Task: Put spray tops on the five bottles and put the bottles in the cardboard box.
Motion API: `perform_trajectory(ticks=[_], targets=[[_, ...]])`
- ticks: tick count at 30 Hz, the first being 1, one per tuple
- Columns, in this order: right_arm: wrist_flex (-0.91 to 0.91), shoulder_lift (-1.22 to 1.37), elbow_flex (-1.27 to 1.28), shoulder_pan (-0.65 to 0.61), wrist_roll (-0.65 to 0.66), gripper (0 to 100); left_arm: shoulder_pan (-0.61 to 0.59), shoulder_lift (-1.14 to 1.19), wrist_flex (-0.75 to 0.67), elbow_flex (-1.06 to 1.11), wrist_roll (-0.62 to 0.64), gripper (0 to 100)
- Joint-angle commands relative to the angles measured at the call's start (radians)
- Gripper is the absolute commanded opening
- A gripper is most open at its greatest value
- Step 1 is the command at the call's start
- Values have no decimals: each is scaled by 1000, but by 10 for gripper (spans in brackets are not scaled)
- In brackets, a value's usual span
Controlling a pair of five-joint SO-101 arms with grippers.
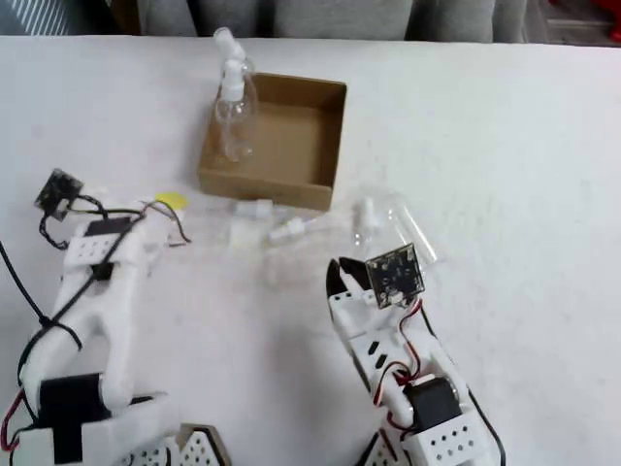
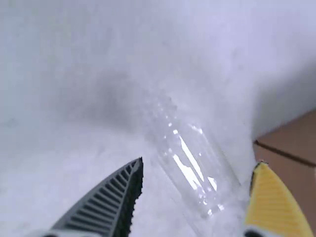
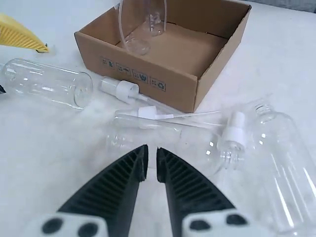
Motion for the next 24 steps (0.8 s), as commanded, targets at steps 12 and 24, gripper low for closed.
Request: perform_trajectory(ticks=[12,24], targets=[[4,-7,9,1,15,17,13,255,-103,-126,31,338],[4,-7,9,4,15,17,-16,252,43,-195,-210,73]])
